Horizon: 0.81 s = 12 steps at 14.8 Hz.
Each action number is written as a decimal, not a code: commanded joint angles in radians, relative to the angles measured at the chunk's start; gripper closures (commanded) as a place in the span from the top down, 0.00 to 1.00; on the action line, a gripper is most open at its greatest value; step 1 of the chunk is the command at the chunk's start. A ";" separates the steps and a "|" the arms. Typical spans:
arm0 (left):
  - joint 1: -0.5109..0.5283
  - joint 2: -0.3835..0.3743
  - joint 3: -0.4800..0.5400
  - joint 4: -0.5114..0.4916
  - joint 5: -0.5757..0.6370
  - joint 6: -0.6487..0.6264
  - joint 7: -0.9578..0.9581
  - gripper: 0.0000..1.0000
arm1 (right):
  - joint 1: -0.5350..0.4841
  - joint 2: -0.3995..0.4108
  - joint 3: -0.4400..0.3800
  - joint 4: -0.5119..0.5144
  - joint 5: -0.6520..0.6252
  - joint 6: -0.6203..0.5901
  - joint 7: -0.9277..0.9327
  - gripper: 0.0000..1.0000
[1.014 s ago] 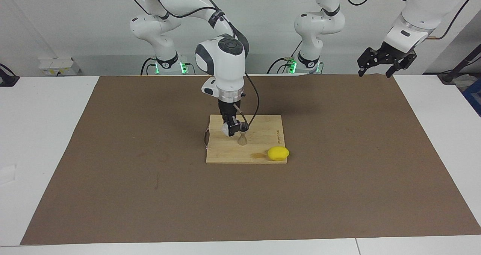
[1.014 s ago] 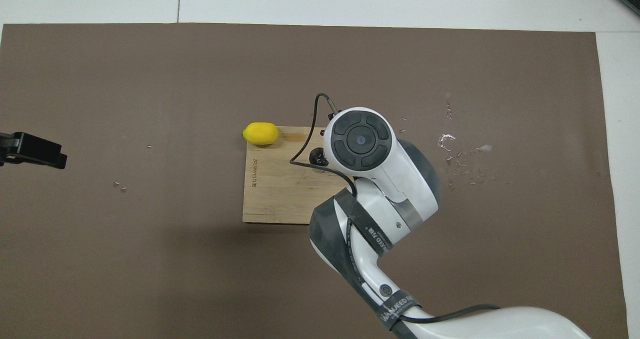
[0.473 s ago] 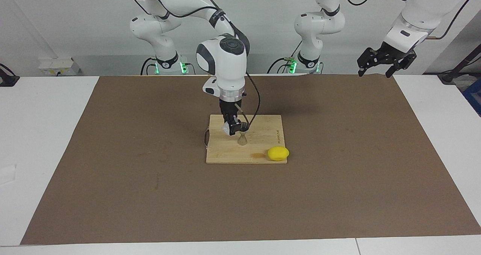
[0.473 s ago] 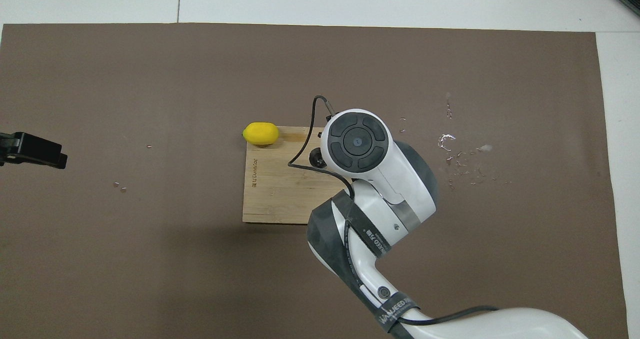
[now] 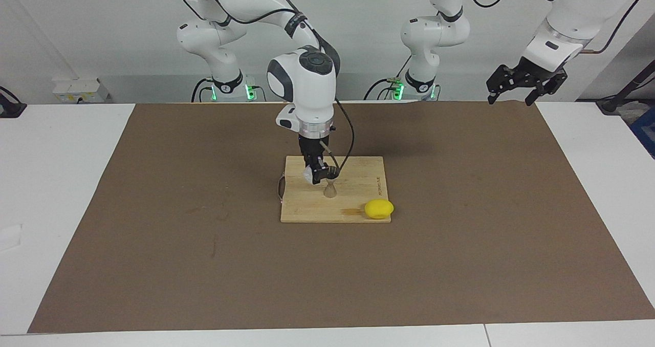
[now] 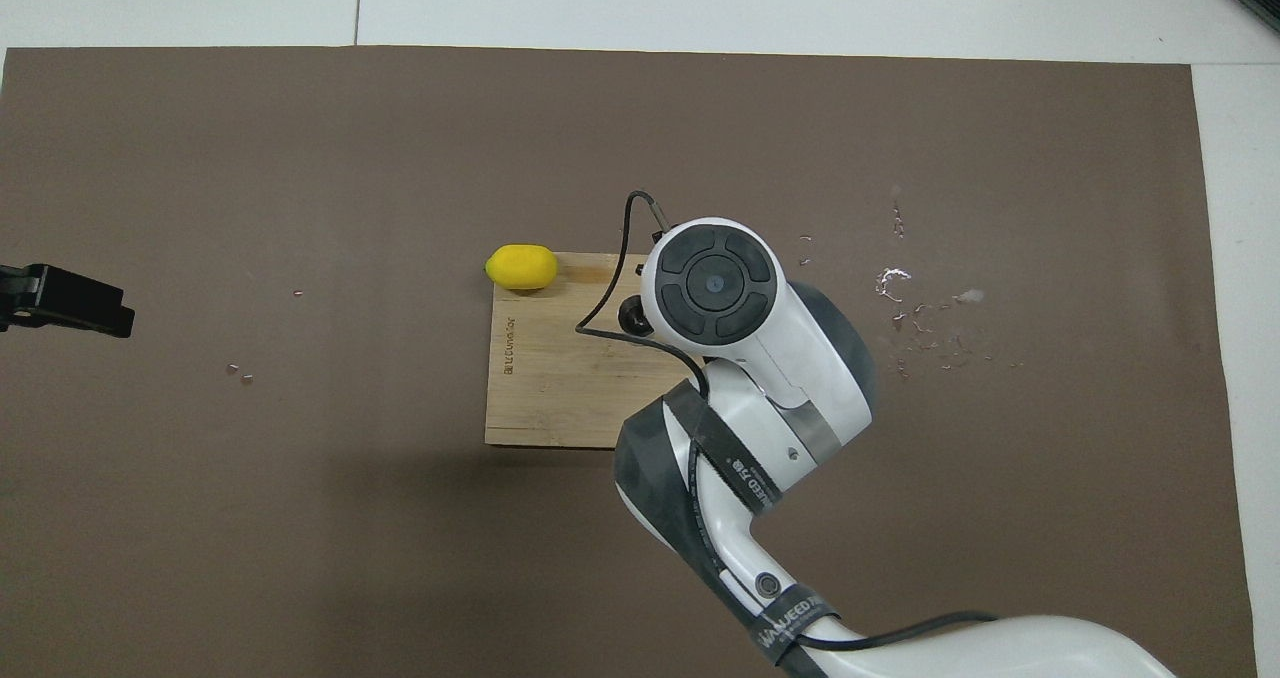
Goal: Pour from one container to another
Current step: 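Tilt the clear glass with the right gripper to pour into the dark cup, then carry the clear glass with the right gripper back to its spot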
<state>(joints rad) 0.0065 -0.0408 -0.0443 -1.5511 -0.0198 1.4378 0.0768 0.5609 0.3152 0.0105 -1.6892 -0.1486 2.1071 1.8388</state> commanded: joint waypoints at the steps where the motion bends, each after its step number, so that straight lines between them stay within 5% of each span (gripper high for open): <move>1: 0.006 -0.024 -0.005 -0.029 0.018 0.023 -0.006 1.00 | -0.015 0.004 0.008 0.020 0.009 -0.027 0.016 0.13; 12: 0.006 -0.024 -0.005 -0.030 0.018 0.023 -0.008 1.00 | -0.277 -0.010 0.008 -0.050 0.541 -0.052 -0.197 0.12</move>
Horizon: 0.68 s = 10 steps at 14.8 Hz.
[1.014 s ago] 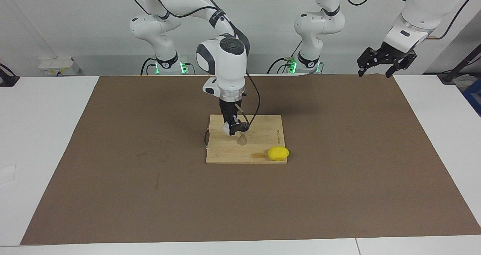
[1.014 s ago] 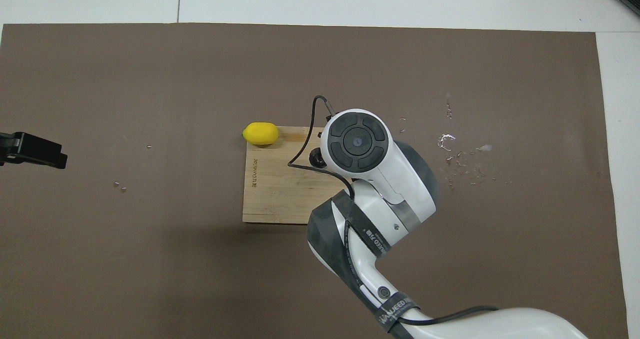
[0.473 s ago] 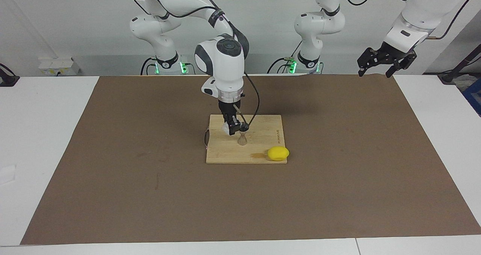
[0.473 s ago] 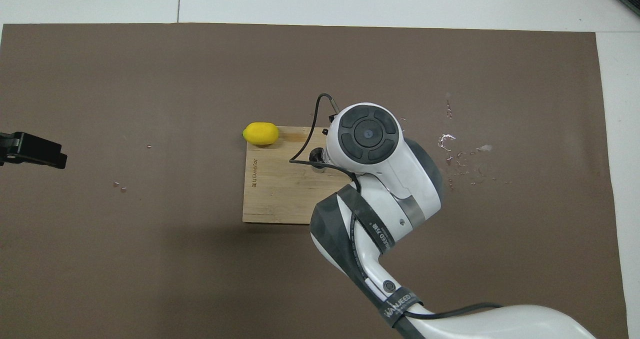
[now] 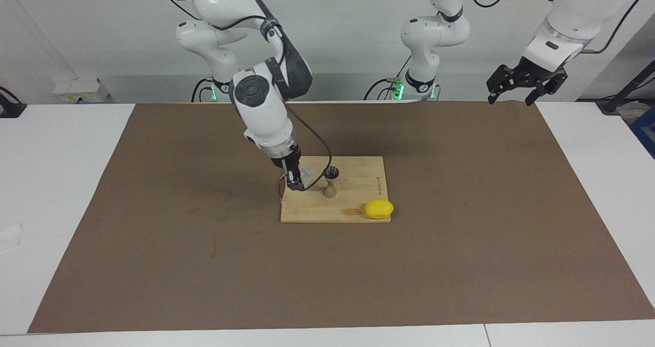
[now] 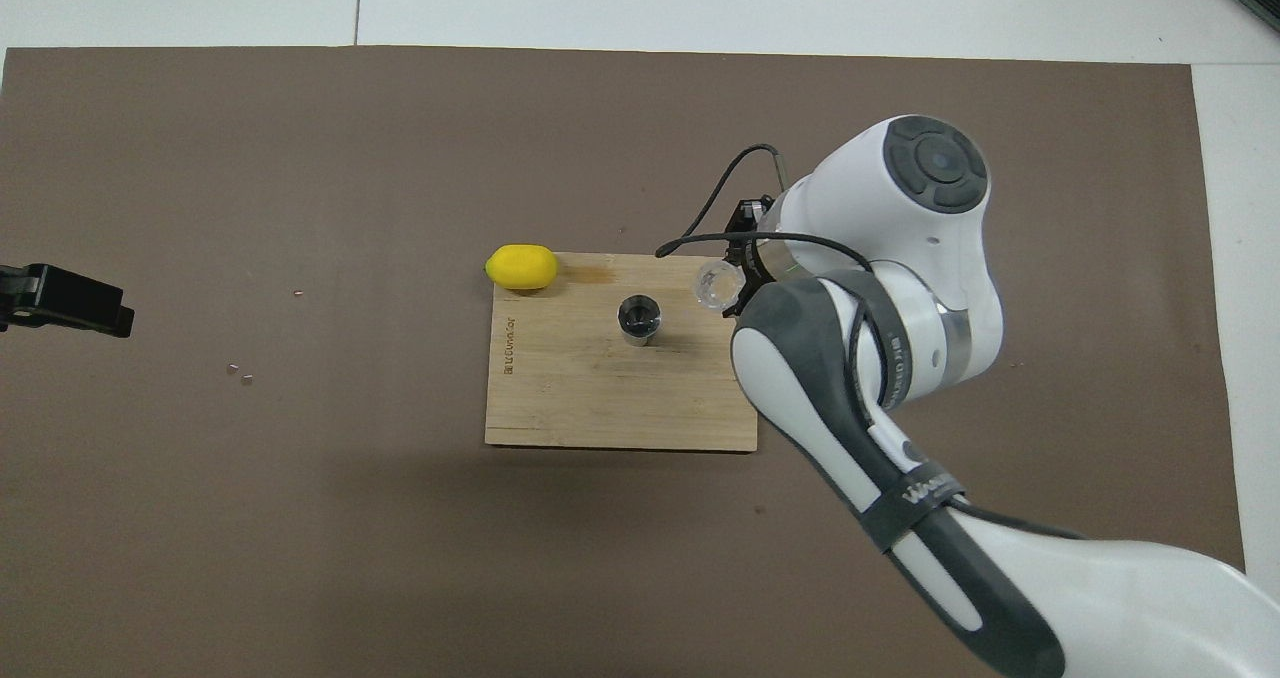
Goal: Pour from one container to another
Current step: 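Carry the clear glass with the right gripper back to its spot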
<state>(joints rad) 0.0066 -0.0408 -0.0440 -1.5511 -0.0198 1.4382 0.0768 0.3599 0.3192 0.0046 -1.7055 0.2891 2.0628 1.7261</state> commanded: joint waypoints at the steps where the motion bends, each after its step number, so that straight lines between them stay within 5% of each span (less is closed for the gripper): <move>1: 0.006 -0.024 -0.005 -0.030 0.018 0.022 -0.008 1.00 | -0.122 -0.020 0.014 -0.058 0.176 -0.009 -0.144 0.12; 10: 0.003 -0.025 -0.005 -0.032 0.018 0.024 -0.012 1.00 | -0.418 -0.071 0.014 -0.237 0.369 -0.056 -0.549 0.11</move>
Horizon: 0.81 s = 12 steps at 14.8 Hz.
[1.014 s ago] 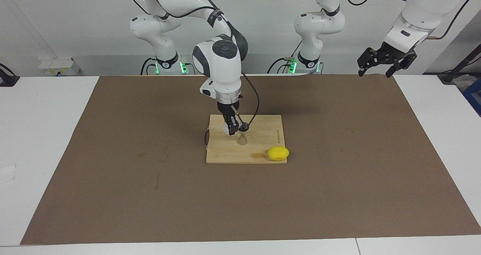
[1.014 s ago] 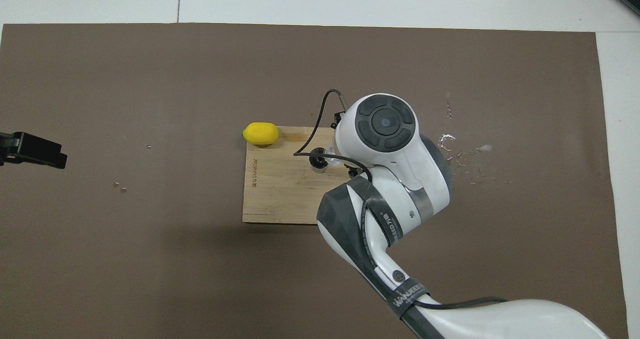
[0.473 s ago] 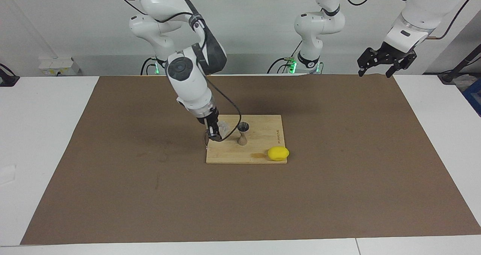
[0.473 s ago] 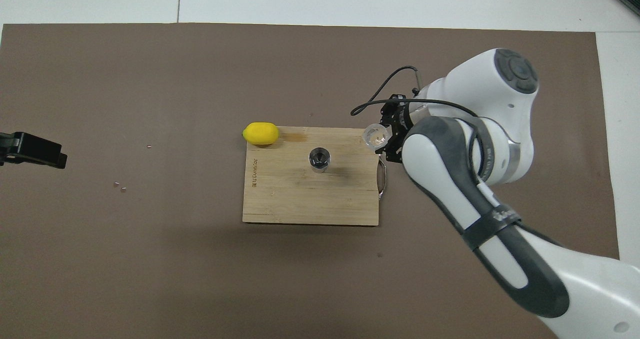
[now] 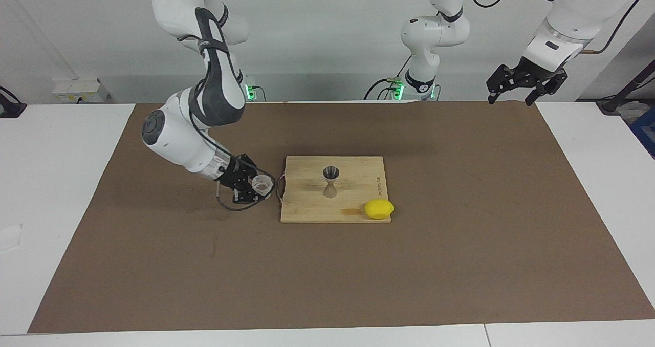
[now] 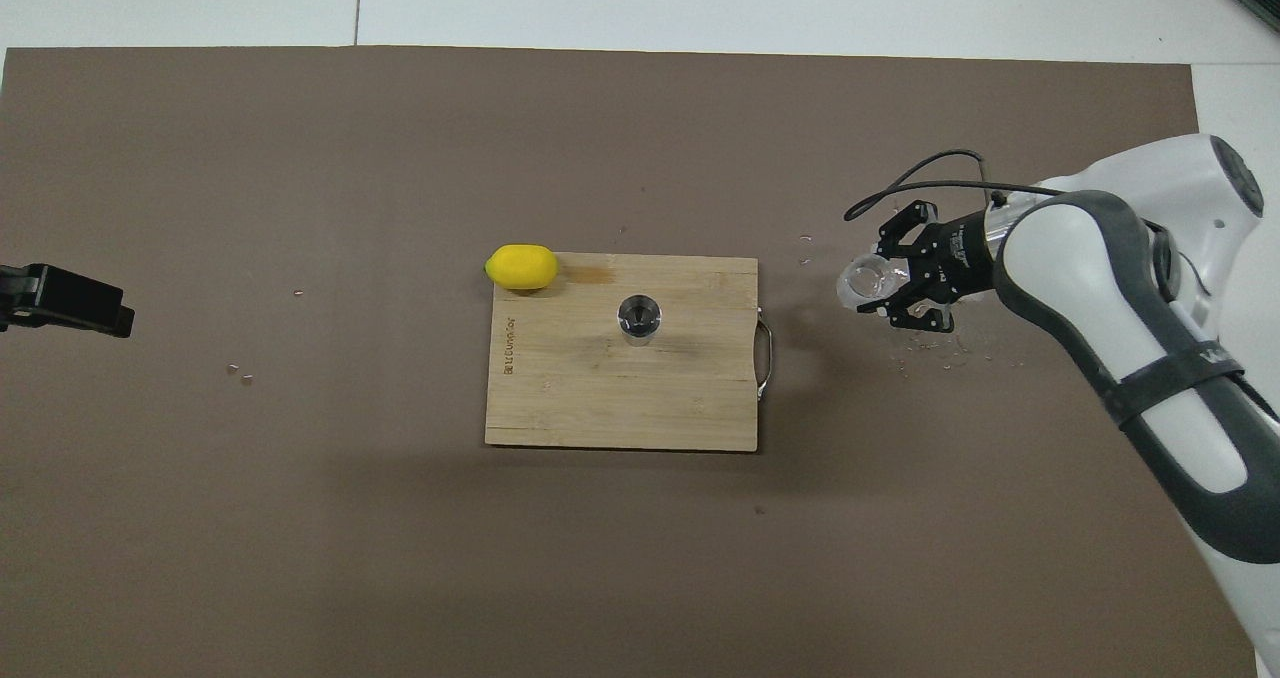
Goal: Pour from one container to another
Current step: 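Carry the clear glass with the right gripper back to its spot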
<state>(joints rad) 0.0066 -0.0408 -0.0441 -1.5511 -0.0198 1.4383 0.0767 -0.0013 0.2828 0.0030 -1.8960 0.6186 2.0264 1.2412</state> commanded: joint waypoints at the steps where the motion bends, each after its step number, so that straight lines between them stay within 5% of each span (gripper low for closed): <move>1: 0.000 -0.025 -0.005 -0.033 0.018 0.028 -0.017 1.00 | -0.095 -0.025 0.015 -0.046 0.050 -0.044 -0.124 0.10; 6: -0.014 -0.030 -0.014 -0.052 0.017 0.036 -0.083 1.00 | -0.282 0.084 0.015 -0.035 0.067 -0.118 -0.405 0.11; 12: -0.034 -0.030 -0.016 -0.053 0.014 0.054 -0.116 1.00 | -0.293 0.102 0.012 -0.046 0.070 -0.097 -0.428 0.20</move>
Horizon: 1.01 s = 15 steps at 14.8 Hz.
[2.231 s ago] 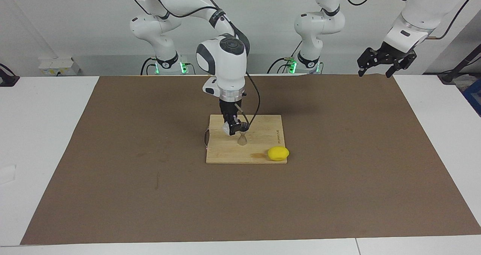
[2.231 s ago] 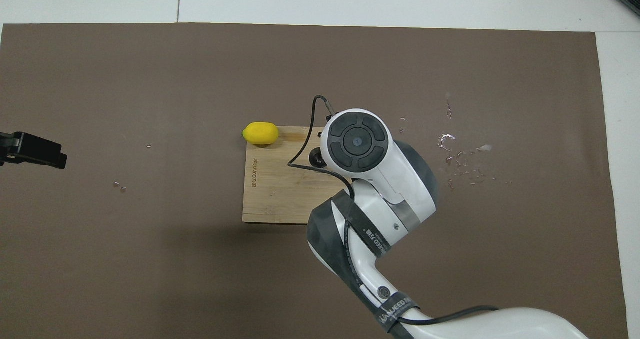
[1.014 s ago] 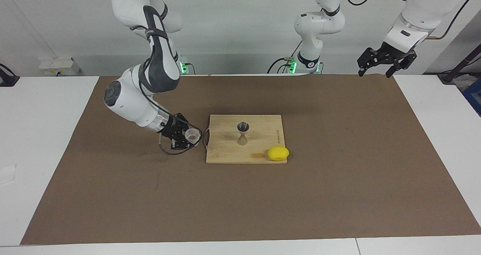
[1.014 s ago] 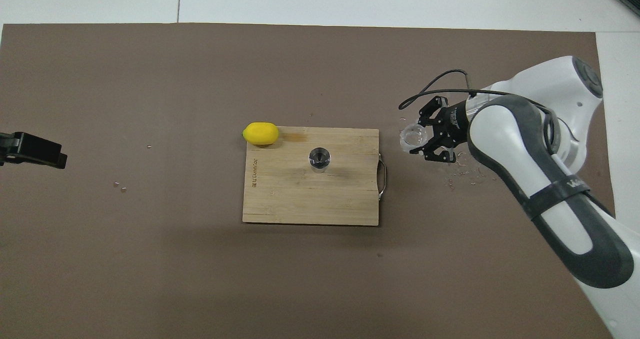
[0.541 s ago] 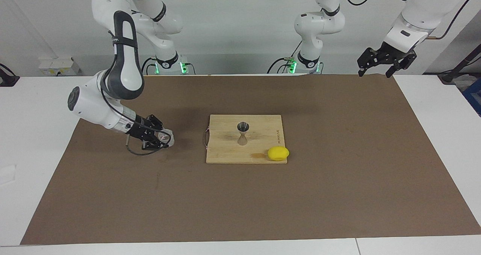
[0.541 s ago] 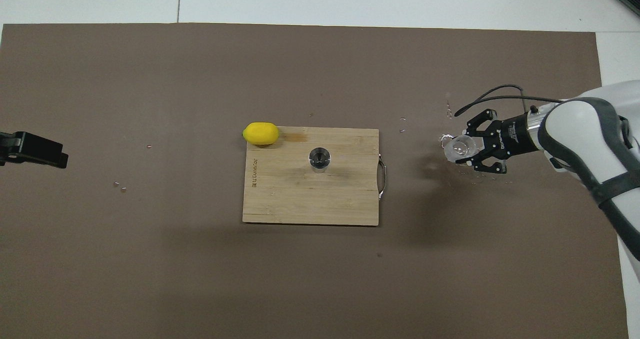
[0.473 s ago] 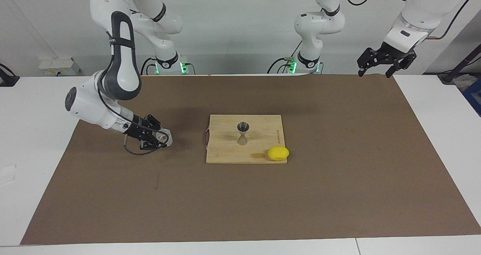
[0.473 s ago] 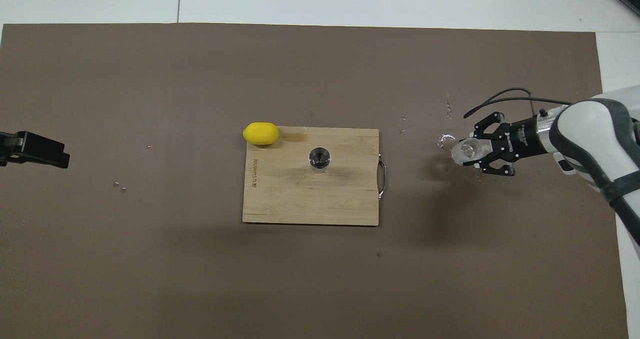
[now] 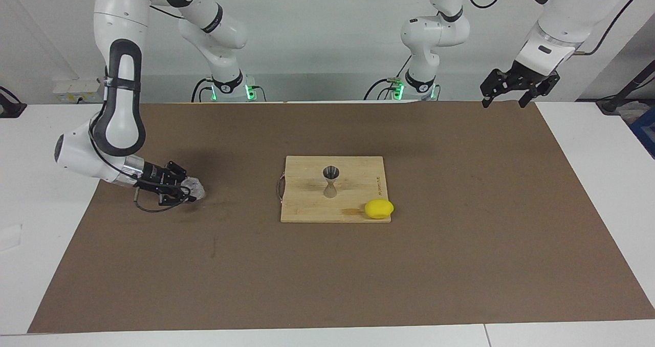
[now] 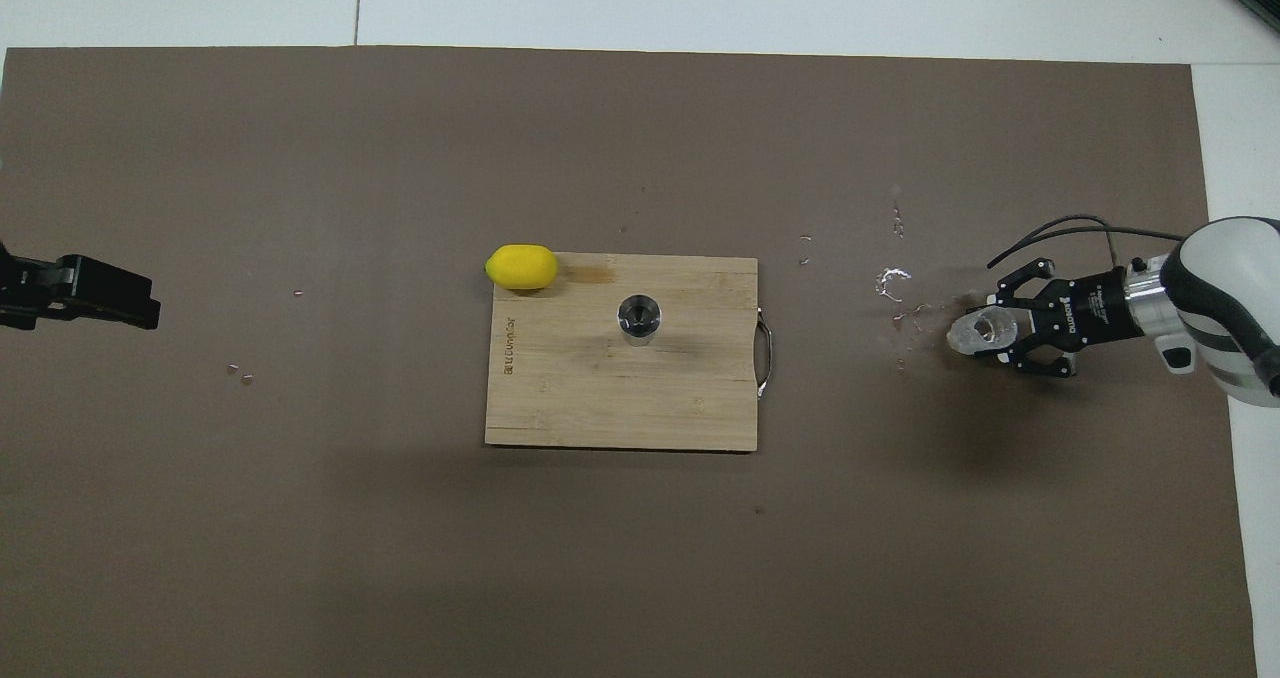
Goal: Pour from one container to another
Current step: 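Lower the clear glass onto the table and open the right gripper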
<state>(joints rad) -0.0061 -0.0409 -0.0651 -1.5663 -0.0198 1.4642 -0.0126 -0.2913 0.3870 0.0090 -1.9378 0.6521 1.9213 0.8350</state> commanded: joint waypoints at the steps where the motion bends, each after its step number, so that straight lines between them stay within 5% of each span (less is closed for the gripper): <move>1: -0.026 -0.030 0.005 -0.038 0.014 0.028 -0.041 1.00 | -0.003 -0.002 0.006 -0.009 0.038 0.024 -0.021 0.25; 4: -0.046 -0.030 0.005 -0.040 0.012 0.038 -0.086 1.00 | -0.002 -0.005 0.003 -0.035 0.037 0.088 -0.007 0.70; 5: -0.046 -0.030 0.005 -0.040 0.012 0.038 -0.092 1.00 | 0.000 -0.005 0.002 -0.036 0.031 0.094 -0.013 1.00; 11: -0.041 -0.031 0.007 -0.041 0.011 0.033 -0.084 1.00 | 0.000 -0.069 -0.018 -0.029 0.017 0.099 0.024 1.00; 15: -0.031 -0.028 0.010 -0.031 0.017 0.031 -0.084 1.00 | -0.002 -0.173 -0.008 -0.027 -0.194 0.085 -0.016 1.00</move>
<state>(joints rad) -0.0374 -0.0414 -0.0603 -1.5686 -0.0198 1.4760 -0.0950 -0.2956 0.2874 -0.0109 -1.9473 0.5574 2.0099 0.8358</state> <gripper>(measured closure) 0.000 0.000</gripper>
